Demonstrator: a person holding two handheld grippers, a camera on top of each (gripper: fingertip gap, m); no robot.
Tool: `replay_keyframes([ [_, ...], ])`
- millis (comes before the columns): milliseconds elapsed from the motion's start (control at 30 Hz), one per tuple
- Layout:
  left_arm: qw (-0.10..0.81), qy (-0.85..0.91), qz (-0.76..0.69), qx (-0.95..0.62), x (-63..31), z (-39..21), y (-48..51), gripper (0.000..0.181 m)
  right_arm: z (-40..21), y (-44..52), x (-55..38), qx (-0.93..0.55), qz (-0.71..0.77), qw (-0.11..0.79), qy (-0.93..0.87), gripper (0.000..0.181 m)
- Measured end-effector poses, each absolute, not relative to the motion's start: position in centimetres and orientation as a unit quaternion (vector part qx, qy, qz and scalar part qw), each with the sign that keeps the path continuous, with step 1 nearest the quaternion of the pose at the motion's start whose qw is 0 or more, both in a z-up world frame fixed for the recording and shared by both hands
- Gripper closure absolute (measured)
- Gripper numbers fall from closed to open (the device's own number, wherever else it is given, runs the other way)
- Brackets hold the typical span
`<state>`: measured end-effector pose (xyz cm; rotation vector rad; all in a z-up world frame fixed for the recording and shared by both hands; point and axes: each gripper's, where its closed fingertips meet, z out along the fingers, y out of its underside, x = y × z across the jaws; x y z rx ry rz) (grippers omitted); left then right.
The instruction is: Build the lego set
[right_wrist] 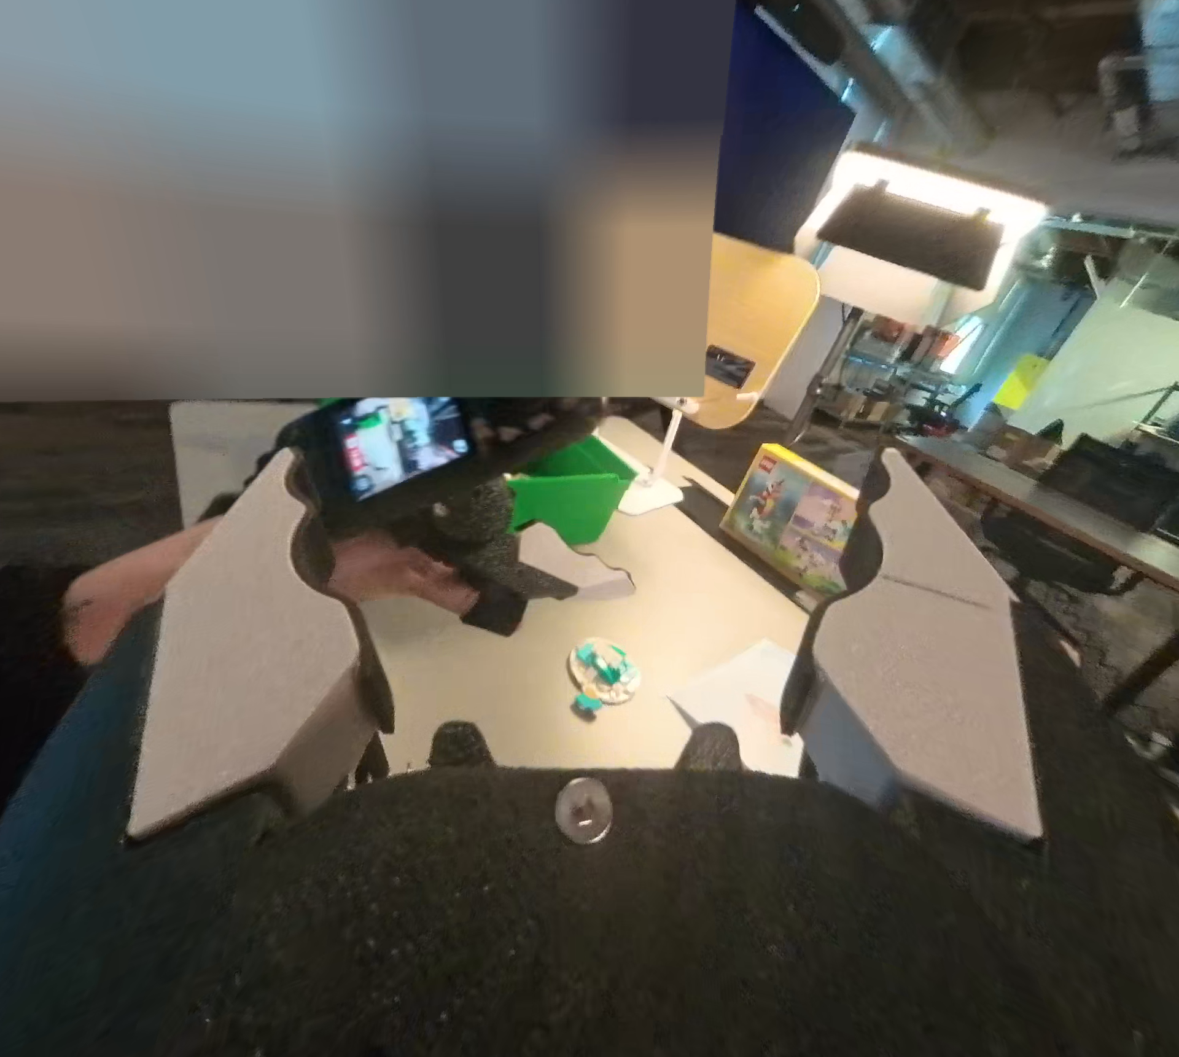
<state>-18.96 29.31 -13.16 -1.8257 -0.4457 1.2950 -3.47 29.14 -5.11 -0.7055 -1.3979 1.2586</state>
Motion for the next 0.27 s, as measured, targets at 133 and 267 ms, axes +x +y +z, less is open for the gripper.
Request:
replay_keyframes([
  [133,0.375,-0.168,0.528,-0.743,-19.5,-14.8,29.8,0.023,-7.4,29.2,-4.8,-0.306,0.481,0.545,-0.615,0.021],
  [267,0.366,-0.167,0.534,-0.744,-19.6,-14.9,29.8,0.023,-7.5,30.1,-5.2,-0.327,0.481,0.548,-0.601,0.021],
])
